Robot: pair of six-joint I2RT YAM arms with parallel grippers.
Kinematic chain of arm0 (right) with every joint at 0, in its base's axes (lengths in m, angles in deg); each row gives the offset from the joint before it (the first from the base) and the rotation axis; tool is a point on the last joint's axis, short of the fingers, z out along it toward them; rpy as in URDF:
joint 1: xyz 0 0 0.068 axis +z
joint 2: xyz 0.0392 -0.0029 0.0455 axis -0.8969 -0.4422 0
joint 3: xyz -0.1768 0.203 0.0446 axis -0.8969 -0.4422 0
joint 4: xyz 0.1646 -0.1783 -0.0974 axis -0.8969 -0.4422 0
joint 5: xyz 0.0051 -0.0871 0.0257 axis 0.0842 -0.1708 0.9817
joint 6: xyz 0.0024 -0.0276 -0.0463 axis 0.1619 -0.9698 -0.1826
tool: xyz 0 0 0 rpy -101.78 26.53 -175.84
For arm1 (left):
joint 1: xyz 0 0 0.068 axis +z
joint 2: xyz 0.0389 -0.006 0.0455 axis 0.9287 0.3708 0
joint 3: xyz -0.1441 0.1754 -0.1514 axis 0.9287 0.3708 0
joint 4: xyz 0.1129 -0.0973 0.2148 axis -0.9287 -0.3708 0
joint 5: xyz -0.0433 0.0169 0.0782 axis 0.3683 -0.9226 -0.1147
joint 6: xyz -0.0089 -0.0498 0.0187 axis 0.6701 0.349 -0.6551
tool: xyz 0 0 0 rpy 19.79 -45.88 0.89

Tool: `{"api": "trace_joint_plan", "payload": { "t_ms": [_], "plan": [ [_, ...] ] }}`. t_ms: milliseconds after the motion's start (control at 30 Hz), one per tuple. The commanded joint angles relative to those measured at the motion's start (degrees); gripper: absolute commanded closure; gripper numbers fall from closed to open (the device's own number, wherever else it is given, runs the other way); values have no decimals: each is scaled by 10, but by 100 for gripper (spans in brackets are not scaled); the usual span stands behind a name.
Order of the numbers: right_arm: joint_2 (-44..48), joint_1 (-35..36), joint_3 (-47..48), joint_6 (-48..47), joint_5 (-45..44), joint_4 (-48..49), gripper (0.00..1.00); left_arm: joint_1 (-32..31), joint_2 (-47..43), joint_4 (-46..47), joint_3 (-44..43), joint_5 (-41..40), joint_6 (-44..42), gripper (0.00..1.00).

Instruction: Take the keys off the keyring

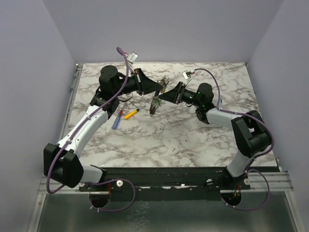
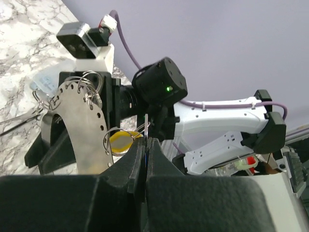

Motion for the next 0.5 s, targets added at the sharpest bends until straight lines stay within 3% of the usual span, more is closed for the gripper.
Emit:
{"api": "trace_joint_plan", "payload": {
  "t_ms": [0,100,133,200,333,467],
  "plan": [
    [51,2,46,-150,-30,-160,73,4,-43,-36,10,11,-59,100],
    [87,0,73,-298,-70,-275,86,16,-60,-104,10,-2,-119,100],
    [98,-1,83,-347,-84,-310,91,20,-66,-122,12,-6,-139,95],
    [115,0,106,-446,-125,-377,99,29,-76,-167,13,-16,-173,71],
    [136,0,156,-642,-213,-502,99,59,-89,-256,-1,-57,-239,5],
    [155,2,184,-827,-270,-583,99,118,-88,-311,-15,-72,-286,1]
  ]
}}
